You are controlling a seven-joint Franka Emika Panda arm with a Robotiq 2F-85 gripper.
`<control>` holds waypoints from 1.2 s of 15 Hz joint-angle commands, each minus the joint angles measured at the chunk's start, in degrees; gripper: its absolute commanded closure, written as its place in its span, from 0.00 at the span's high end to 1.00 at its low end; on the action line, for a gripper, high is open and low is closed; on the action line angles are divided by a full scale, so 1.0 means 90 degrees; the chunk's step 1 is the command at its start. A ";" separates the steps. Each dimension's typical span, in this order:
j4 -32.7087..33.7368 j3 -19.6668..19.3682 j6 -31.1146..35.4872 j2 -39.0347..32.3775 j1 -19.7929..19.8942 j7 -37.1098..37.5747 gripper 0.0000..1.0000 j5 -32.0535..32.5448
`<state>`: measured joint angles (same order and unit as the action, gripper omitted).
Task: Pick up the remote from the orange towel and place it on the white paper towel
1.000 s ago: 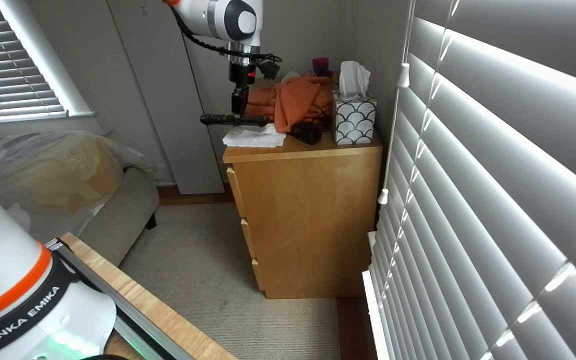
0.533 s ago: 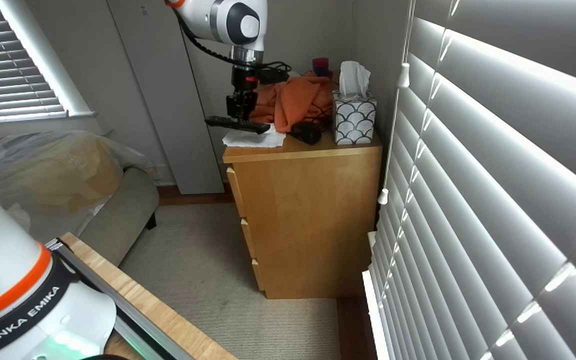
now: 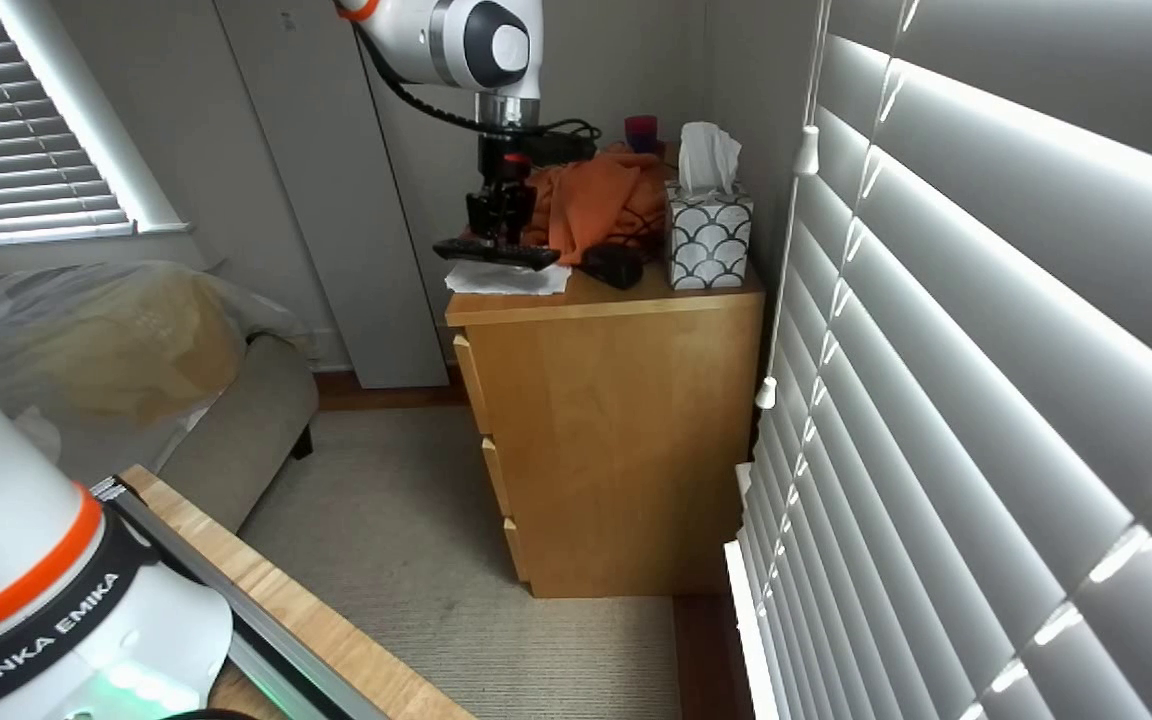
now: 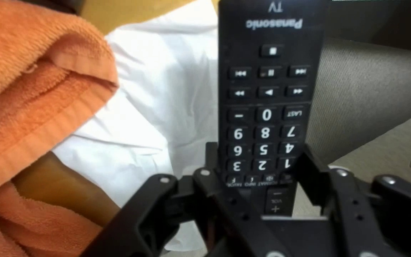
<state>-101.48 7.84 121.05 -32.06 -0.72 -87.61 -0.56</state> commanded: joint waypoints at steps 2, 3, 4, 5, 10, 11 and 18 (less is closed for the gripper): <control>-0.0067 -0.0012 0.0603 -0.0069 -0.0038 0.0159 0.30 0.0279; -0.0043 -0.0015 0.0664 -0.0120 -0.0053 0.0193 0.30 0.0304; -0.0021 0.0039 0.0700 -0.0170 -0.0019 0.0127 0.30 0.0236; -0.0022 0.0052 0.0769 -0.0207 -0.0019 0.0138 0.30 0.0228; -0.0002 0.0121 0.1146 -0.0407 0.0029 0.0102 0.30 0.0181; 0.0004 0.0122 0.1184 -0.0442 0.0027 0.0093 0.30 0.0202; -0.0093 0.0276 0.1207 -0.0285 0.0132 -0.0292 0.94 0.0216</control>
<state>-101.23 8.84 131.43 -36.45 -0.61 -87.95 0.96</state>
